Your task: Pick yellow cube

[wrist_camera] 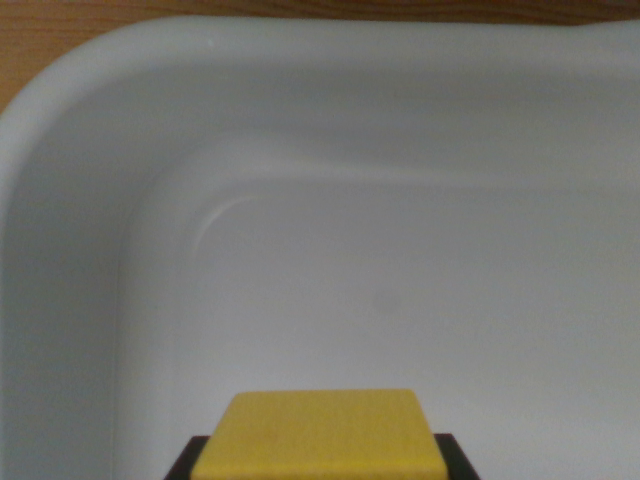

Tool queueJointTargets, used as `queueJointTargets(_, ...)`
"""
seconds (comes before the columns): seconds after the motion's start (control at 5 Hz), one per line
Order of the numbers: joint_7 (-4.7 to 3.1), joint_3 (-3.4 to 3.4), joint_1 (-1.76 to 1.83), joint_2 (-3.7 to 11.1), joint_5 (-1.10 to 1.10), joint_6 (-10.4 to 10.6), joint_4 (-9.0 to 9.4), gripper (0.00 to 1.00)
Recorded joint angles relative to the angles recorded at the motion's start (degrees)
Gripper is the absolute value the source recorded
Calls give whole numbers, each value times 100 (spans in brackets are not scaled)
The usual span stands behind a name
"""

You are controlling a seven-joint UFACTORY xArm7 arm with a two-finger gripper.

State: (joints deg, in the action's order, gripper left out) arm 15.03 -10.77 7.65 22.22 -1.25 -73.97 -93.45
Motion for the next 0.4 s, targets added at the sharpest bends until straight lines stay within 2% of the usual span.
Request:
queueJointTargets(0.2, -1, -9, -2, -80, 15, -259, -181, 100)
queueJointTargets(0.4, -1, -9, -2, -80, 15, -259, -181, 100)
